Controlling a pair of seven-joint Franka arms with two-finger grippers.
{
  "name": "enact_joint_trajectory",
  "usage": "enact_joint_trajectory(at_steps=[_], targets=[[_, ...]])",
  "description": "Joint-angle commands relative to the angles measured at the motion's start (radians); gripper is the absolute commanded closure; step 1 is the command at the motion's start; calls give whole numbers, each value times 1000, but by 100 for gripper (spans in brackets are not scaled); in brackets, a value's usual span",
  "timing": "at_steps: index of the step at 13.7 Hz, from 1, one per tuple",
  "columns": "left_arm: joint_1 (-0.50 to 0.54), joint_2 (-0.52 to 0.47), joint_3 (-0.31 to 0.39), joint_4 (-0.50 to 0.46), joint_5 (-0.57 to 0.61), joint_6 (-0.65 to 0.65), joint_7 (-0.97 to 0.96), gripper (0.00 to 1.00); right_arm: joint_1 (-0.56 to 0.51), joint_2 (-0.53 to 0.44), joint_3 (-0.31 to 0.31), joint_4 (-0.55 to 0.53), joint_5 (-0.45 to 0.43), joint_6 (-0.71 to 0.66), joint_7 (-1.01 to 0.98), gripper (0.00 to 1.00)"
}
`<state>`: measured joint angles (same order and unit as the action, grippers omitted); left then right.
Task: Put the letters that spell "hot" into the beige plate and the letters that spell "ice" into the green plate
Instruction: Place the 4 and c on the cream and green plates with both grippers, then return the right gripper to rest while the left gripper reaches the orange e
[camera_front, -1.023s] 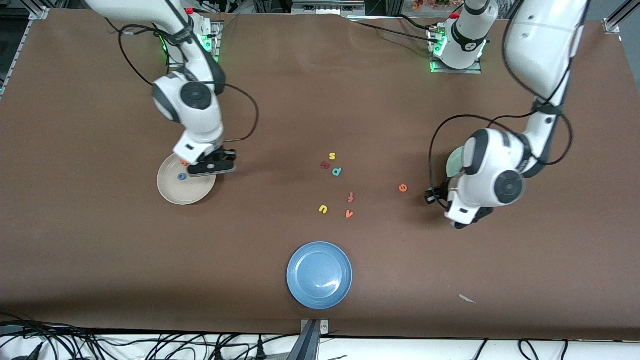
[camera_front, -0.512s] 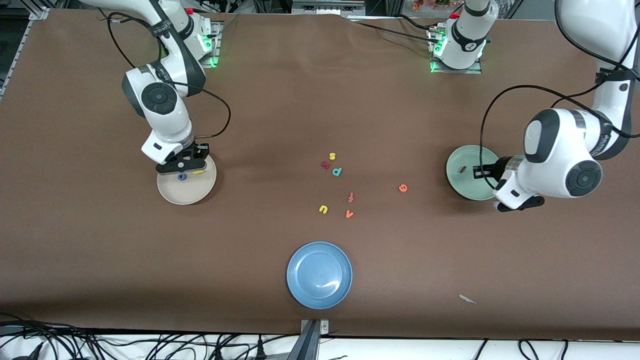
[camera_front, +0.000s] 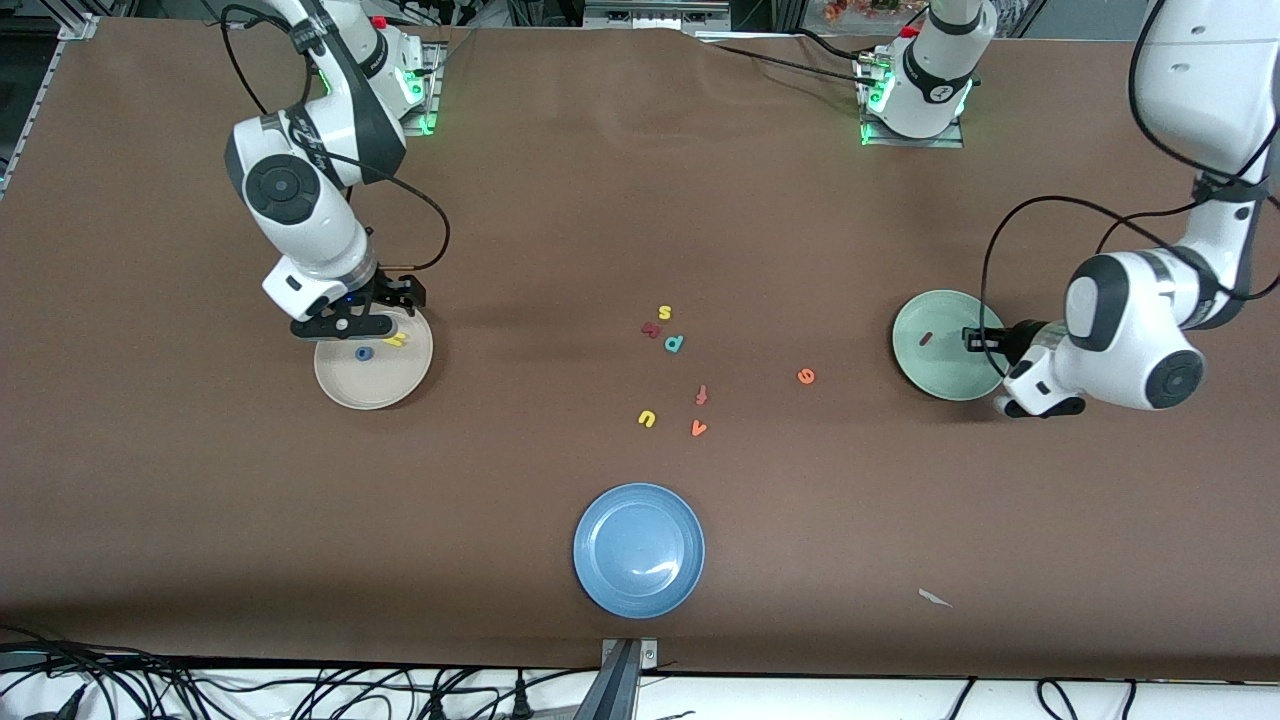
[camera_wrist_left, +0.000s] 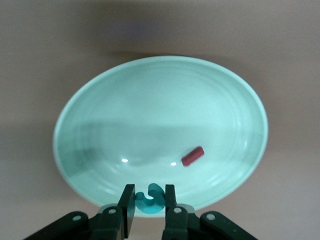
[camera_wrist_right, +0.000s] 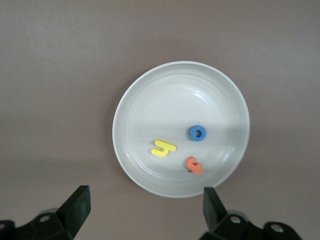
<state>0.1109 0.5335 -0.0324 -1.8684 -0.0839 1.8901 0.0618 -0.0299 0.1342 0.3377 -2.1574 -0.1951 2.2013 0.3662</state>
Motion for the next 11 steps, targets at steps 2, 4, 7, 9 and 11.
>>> enact_joint_trajectory(at_steps=[2, 4, 7, 9, 11], targets=[[-7, -15, -1, -54, 16, 50, 10, 41, -4, -37, 4, 194, 123, -218, -120, 0], [-7, -36, -3, -45, 16, 38, 3, 0, -4, -54, -2, 260, 143, -277, -154, 0], [-16, -96, -15, -5, -14, 9, -127, 0, 1, -54, -54, 379, 178, -403, -205, 0], [-31, -93, -79, 26, -51, 20, -320, 0, 7, -56, -104, 422, 209, -458, -265, 0], [-59, -89, -128, 29, -56, 68, -417, 1, 36, -65, -164, 462, 227, -506, -303, 0]])
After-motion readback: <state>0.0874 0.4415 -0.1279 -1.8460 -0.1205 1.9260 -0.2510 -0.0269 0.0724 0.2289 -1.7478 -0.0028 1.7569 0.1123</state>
